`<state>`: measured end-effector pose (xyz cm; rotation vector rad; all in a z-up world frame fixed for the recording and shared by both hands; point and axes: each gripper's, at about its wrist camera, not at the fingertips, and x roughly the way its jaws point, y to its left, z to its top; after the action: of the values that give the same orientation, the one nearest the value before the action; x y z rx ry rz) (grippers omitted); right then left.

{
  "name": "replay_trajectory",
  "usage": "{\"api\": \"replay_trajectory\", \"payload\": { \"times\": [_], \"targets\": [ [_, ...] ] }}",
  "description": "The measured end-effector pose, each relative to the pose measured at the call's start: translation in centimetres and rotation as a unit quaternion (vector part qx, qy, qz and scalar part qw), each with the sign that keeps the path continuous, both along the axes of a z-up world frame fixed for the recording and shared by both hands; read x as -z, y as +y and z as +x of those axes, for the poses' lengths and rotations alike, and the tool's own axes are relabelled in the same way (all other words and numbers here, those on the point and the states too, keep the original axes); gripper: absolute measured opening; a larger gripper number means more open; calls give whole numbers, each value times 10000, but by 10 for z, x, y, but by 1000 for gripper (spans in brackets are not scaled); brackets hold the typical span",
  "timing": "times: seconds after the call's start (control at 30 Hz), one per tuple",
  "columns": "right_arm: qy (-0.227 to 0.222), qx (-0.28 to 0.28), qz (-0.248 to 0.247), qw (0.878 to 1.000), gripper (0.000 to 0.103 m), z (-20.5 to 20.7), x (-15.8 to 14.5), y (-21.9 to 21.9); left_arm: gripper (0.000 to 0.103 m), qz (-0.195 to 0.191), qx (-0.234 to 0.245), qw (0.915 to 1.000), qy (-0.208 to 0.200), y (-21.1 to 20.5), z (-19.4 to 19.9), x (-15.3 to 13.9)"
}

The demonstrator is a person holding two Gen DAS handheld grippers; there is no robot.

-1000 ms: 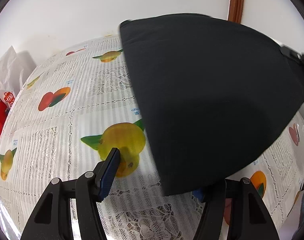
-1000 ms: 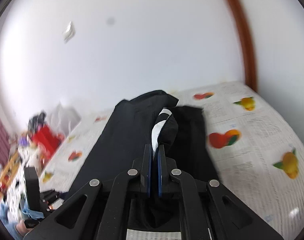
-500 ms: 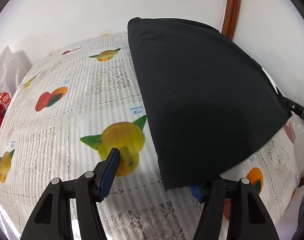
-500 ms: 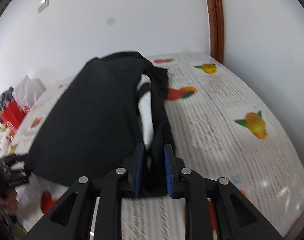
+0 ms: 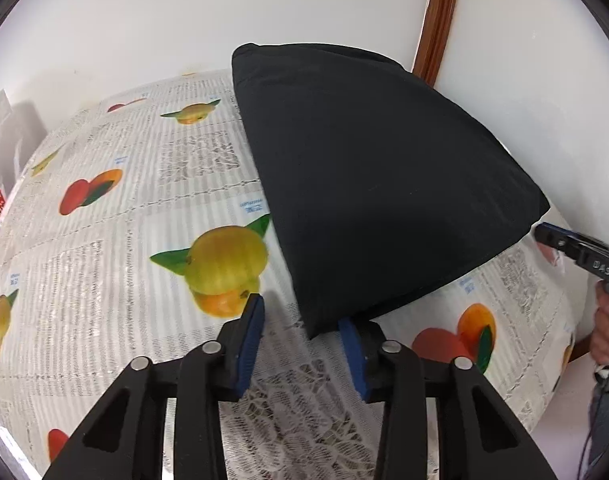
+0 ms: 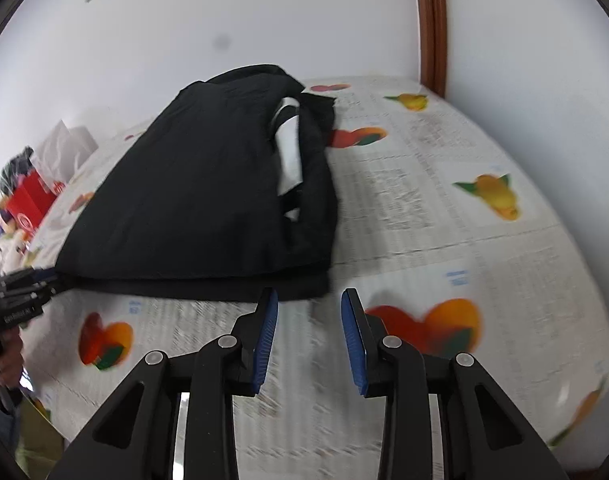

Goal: Fold large clothes

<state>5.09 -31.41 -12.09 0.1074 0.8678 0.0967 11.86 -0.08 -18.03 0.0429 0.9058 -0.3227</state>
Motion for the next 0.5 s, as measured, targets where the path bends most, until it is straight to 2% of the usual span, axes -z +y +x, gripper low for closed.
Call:
{"api": "replay_trajectory", "payload": {
  "times": [0.1,0.17,0.2,0.23,0.27,0.33,0.5],
  "targets": [
    [-151,75,149,9997,33,12,2,6,29,-13,-49,10000,43,-2,5,0],
    [-91,153,35,9998,31,25,4,11,17,-184,40,9997,169,-2,7,1],
    [-49,156,-26,9999,27,30,6,14,17,-146,37,9997,171,-3,7,1],
    [-27,150,-52,9999,15,34,6,16,16,-114,36,9998,149,-4,6,0],
    [-19,143,-90,9999,10,36,7,18,13,-97,5,9999,112,-3,5,0],
    [-50,28,-201,9998,6,41,5,24,10,-120,-110,9998,76,1,6,0],
    [-25,-177,-154,9997,4,53,4,43,8,-164,-308,9994,74,23,5,-4]
  ]
}}
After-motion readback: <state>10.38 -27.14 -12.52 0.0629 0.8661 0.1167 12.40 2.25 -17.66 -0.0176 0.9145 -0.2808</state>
